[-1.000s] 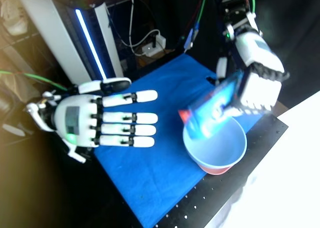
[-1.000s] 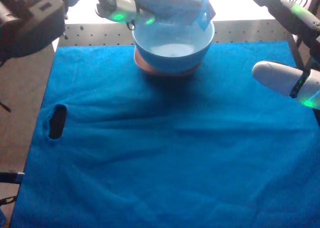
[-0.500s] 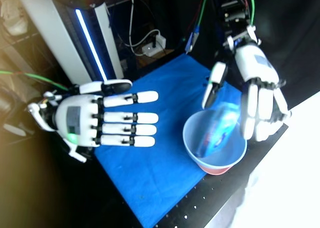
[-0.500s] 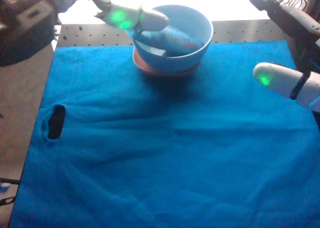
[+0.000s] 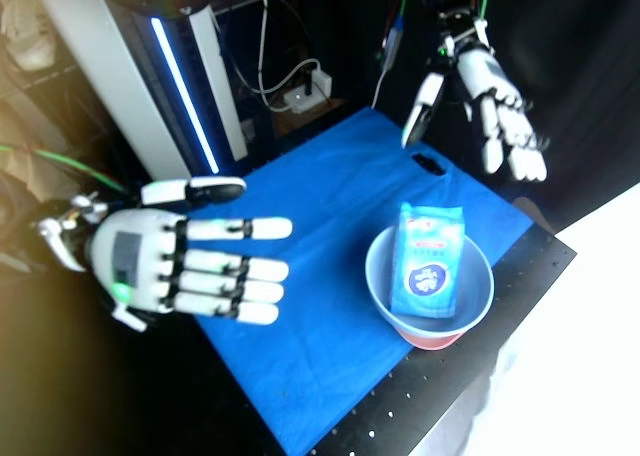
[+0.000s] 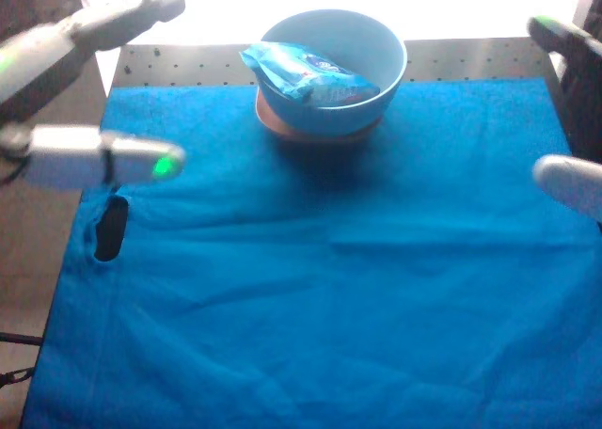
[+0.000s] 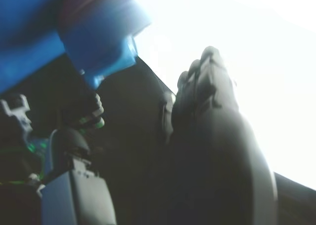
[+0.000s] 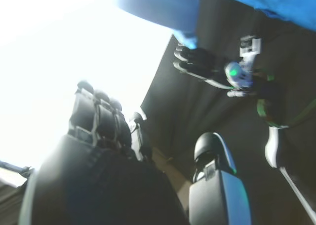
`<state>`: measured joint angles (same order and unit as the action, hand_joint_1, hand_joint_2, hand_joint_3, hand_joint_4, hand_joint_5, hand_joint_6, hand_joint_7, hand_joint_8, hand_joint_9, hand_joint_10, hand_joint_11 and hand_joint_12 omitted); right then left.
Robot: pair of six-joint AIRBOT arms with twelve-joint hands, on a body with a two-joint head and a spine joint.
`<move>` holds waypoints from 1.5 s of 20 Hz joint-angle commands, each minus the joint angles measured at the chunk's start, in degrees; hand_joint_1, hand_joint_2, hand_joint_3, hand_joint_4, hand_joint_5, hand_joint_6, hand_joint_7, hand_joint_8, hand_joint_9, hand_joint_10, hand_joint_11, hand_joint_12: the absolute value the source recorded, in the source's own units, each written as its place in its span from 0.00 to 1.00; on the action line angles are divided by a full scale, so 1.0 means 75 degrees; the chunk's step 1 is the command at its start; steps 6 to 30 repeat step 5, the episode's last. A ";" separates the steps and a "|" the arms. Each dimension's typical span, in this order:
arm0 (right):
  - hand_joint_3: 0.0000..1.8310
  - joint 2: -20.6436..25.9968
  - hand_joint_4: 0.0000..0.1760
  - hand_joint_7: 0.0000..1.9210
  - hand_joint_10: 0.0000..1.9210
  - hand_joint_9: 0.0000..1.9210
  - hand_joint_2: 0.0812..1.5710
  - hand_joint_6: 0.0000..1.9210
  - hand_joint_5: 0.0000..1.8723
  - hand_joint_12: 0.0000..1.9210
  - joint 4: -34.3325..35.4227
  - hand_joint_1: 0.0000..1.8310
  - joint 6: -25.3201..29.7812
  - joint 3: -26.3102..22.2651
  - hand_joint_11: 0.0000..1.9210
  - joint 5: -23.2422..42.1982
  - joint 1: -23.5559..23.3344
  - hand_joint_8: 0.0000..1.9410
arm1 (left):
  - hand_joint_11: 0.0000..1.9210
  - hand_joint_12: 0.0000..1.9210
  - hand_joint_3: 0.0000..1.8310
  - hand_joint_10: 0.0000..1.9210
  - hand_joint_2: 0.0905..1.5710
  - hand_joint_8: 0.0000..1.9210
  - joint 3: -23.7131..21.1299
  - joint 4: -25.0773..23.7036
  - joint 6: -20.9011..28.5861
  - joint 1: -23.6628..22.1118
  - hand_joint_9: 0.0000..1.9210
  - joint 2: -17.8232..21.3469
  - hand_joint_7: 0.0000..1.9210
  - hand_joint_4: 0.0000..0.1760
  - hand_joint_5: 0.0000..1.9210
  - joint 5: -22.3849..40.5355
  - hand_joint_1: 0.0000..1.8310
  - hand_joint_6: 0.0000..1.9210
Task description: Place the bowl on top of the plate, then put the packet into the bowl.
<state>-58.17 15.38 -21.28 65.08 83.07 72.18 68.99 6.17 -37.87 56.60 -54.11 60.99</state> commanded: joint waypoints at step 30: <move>0.00 0.0505 0.99 0.00 0.00 0.00 0.68 0.00 0.00 0.00 0.1050 0.26 0.0043 -0.0569 0.00 0.2176 0.1096 0.00 | 0.02 0.02 0.00 0.00 0.54 0.00 -0.0950 0.1061 0.0027 0.1618 0.00 0.0367 0.01 0.75 0.02 0.3127 0.38 0.00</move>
